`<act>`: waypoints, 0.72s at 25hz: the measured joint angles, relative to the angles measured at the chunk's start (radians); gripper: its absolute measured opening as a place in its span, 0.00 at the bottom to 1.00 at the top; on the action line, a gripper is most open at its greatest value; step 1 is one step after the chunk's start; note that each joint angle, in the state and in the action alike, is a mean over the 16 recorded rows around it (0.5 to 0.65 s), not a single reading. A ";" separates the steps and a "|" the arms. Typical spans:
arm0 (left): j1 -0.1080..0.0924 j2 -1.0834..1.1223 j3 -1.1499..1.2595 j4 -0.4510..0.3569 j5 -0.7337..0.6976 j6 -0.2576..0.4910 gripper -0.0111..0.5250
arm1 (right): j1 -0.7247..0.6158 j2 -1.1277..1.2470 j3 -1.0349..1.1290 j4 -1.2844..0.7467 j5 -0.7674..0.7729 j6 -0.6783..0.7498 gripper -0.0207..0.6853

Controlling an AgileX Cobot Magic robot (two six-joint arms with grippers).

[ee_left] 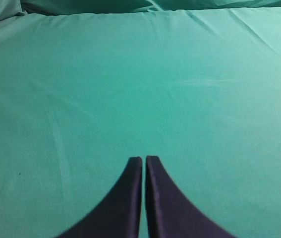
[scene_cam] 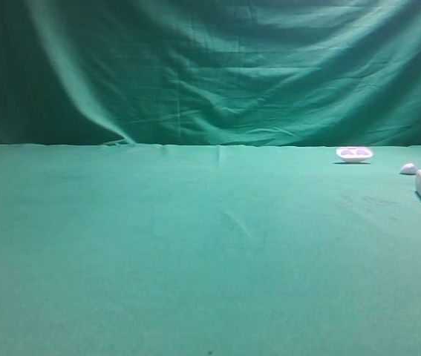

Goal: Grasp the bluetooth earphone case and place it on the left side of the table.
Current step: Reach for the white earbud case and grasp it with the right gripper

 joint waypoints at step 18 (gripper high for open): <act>0.000 0.000 0.000 0.000 0.000 0.000 0.02 | 0.034 0.588 -0.460 0.046 0.649 0.032 0.03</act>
